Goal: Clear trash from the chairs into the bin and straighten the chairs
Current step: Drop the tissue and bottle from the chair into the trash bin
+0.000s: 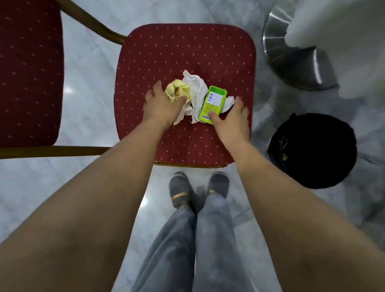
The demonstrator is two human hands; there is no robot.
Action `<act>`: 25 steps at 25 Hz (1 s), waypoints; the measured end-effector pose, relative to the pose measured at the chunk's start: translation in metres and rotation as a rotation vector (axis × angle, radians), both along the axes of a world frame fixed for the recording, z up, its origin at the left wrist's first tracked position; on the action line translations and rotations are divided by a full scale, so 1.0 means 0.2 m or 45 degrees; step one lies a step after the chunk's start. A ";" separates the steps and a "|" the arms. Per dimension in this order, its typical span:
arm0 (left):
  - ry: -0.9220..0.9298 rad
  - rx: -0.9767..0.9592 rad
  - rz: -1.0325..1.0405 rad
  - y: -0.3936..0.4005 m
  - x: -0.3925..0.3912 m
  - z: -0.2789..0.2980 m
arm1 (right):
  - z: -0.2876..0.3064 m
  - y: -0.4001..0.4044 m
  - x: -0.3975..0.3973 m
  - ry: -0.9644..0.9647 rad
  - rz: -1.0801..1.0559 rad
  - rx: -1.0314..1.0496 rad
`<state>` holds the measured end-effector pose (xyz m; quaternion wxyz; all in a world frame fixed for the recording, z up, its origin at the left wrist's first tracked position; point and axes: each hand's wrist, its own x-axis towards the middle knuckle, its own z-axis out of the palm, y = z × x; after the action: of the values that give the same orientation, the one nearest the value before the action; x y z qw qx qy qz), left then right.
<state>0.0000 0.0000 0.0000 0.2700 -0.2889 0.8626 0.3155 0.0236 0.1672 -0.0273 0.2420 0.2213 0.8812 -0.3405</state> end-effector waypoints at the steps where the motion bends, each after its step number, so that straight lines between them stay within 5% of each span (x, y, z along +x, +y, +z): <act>1: 0.009 0.009 -0.023 0.00 -0.03 -0.03 | -0.03 -0.01 -0.04 0.018 -0.014 0.009; 6: -0.043 0.251 0.067 0.01 -0.08 -0.12 | -0.09 -0.08 -0.12 0.043 -0.053 -0.056; 12: -0.128 0.628 0.203 0.10 -0.03 -0.08 | -0.07 -0.12 -0.10 -0.141 -0.370 -0.540; 17: -0.189 0.715 0.233 0.15 0.01 -0.05 | -0.02 -0.07 -0.05 -0.296 -0.487 -0.877; 25: -0.193 0.718 -0.047 0.37 0.09 0.09 | 0.09 0.12 0.14 -0.157 -0.733 -0.934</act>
<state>0.0181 0.0743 0.0179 0.4090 -0.2093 0.7234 0.5154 0.0509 0.1921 -0.0088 0.2519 0.3763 0.5895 -0.6689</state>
